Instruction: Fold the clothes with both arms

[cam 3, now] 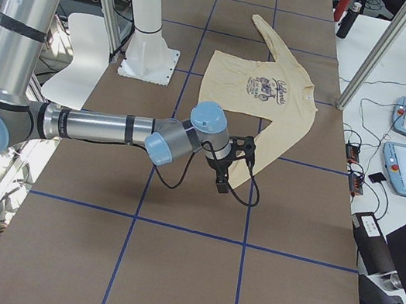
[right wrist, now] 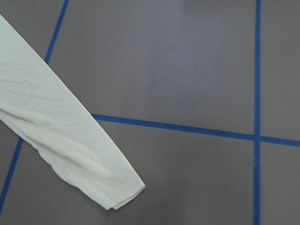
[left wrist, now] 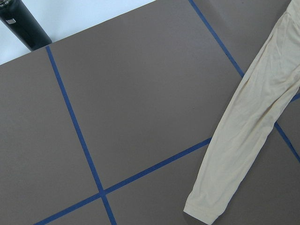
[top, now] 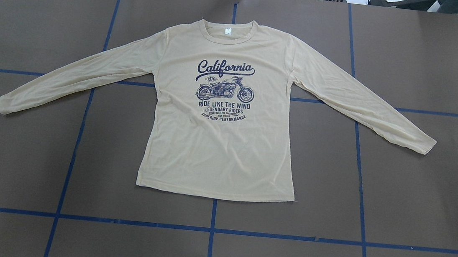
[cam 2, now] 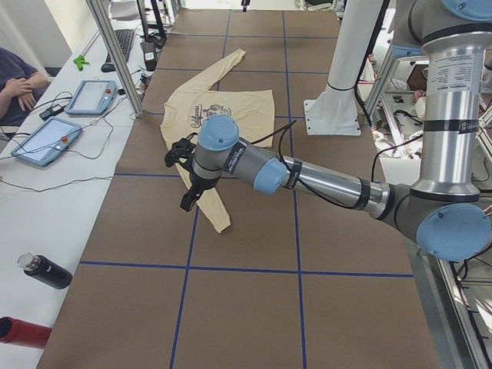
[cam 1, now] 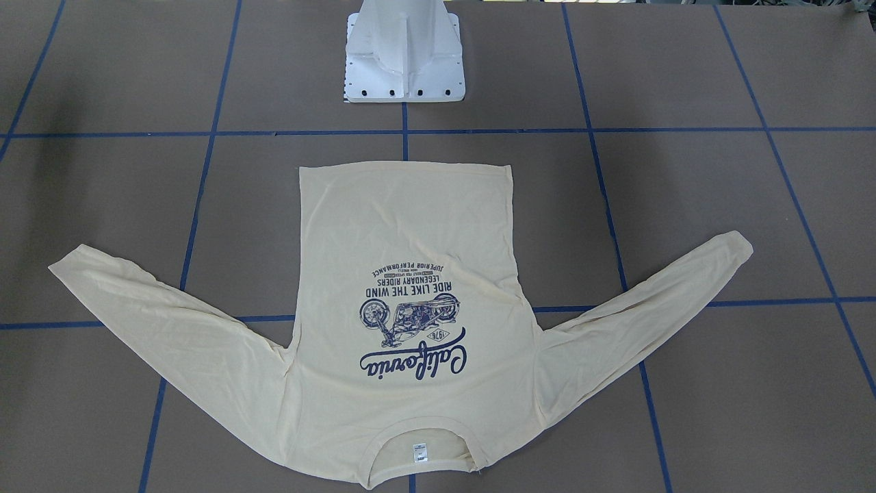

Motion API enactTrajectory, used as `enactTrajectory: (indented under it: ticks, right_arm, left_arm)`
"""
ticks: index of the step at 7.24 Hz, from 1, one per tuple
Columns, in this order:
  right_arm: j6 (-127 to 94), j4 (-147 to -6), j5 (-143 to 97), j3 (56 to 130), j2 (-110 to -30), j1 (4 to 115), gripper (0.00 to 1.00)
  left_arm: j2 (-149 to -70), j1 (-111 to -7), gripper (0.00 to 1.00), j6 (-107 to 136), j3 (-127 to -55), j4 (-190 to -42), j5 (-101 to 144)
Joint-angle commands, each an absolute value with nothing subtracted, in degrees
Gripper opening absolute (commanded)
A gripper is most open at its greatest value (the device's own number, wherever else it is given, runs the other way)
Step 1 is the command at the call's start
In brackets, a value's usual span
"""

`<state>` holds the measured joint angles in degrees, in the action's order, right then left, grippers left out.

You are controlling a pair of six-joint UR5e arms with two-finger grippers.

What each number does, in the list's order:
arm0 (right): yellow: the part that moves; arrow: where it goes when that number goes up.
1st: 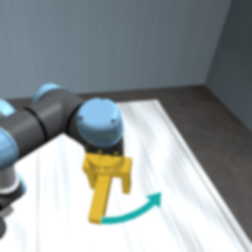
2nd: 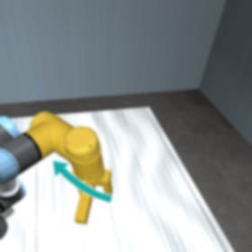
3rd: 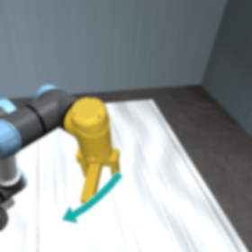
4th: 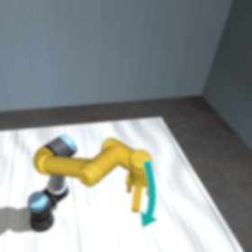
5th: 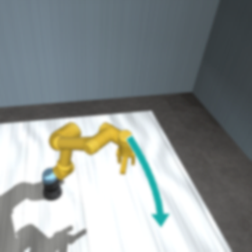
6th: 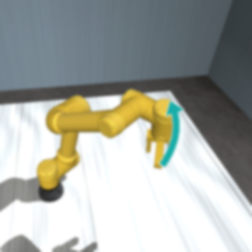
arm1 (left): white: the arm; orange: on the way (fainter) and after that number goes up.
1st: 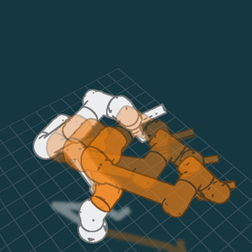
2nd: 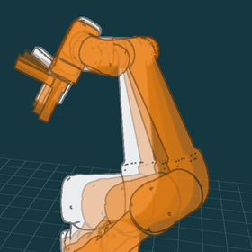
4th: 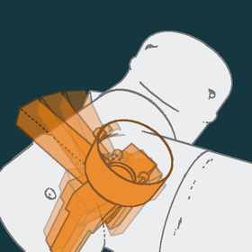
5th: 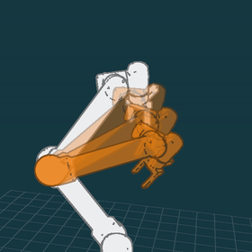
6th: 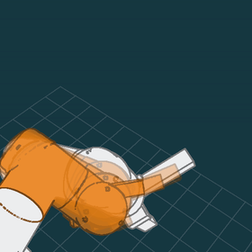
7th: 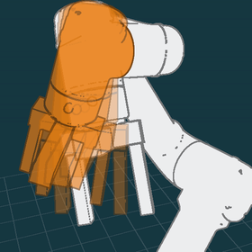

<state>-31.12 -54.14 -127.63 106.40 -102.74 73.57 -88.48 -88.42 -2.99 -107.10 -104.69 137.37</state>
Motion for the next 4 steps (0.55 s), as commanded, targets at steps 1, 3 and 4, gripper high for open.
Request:
enactTrajectory:
  ticks: [1,3,4]
  right_arm:
    - [-47.3,-38.0,-121.3,98.3,-99.6,62.5,0.93]
    - [-49.3,-26.6,-117.2,88.1,-98.2,59.2,0.85]
    - [-50.2,-26.5,-115.9,86.6,-97.7,58.4,0.8]
  left_arm:
    - [-88.0,-88.4,1.0,-3.0,-107.1,-105.8,137.4]
    - [-87.9,-88.5,1.0,-3.1,-107.0,-106.3,137.4]
    - [-87.3,-88.5,1.0,-3.2,-107.1,-106.3,137.4]
